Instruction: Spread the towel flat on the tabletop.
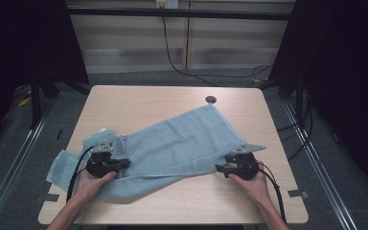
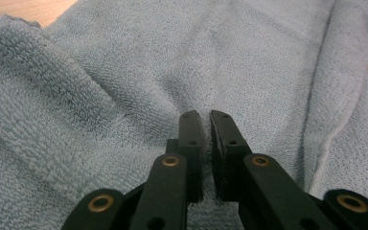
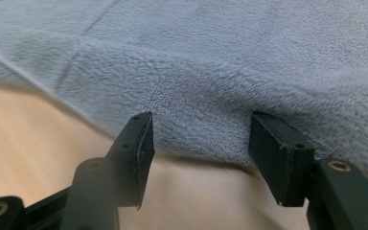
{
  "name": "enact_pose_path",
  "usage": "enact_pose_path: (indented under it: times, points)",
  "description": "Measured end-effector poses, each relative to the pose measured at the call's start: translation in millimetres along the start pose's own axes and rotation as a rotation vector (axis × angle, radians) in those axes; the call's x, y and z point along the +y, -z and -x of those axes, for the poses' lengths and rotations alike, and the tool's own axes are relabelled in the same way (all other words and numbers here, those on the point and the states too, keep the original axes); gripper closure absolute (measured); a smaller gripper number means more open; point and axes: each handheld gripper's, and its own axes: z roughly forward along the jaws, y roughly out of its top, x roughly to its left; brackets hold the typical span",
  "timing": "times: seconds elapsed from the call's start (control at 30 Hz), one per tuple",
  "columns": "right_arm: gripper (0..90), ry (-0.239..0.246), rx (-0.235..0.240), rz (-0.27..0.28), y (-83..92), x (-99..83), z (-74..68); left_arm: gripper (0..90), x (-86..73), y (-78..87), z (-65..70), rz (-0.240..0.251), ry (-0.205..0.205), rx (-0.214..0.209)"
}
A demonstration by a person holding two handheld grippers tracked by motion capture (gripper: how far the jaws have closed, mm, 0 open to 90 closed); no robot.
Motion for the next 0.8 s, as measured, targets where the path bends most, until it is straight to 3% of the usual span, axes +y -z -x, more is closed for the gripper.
enact_pose_path:
  times: [0.07,0.1,0.2,0.27,0.37,0.43,0.5,0.57,0.67,0.8]
  points:
    - [46.5,0.018,-0.02,-0.01,-7.0,2.9,1.6,83.8,0.1,0.1,-0.4,0.002,-0.002,-0.003]
    - [56.6,0.051,-0.05,-0.014,-12.8,4.9,1.2,83.8,0.1,0.0,-0.1,0.002,-0.003,-0.002]
    - [80.8,0.05,-0.055,-0.015,-15.1,8.5,3.1,83.8,0.3,0.4,0.0,0.004,-0.004,-0.004]
    - [83.2,0.05,-0.047,-0.013,-12.3,12.0,3.7,83.8,0.4,1.7,0.0,0.009,-0.004,-0.005]
    - [83.7,0.033,-0.026,0.033,-0.9,17.2,5.4,83.8,0.7,2.3,0.6,0.017,-0.001,-0.007]
    - [83.7,0.03,-0.006,0.108,25.0,28.5,5.2,83.8,1.4,2.6,2.1,0.018,-0.002,-0.009]
    - [83.6,0.03,-0.003,0.128,33.5,32.7,4.4,83.8,1.8,2.5,3.1,0.018,-0.001,-0.01]
    - [83.3,0.031,0.023,0.171,55.8,43.1,0.9,83.8,2.4,2.8,4.5,0.022,0.003,-0.015]
    - [83.3,0.044,0.026,0.161,65.3,46.0,-3.0,83.7,2.8,4.0,6.8,0.026,0.003,-0.021]
    - [82.6,0.059,0.068,0.074,65.3,32.6,-13.0,83.6,3.4,8.3,11.4,0.026,-0.012,-0.027]
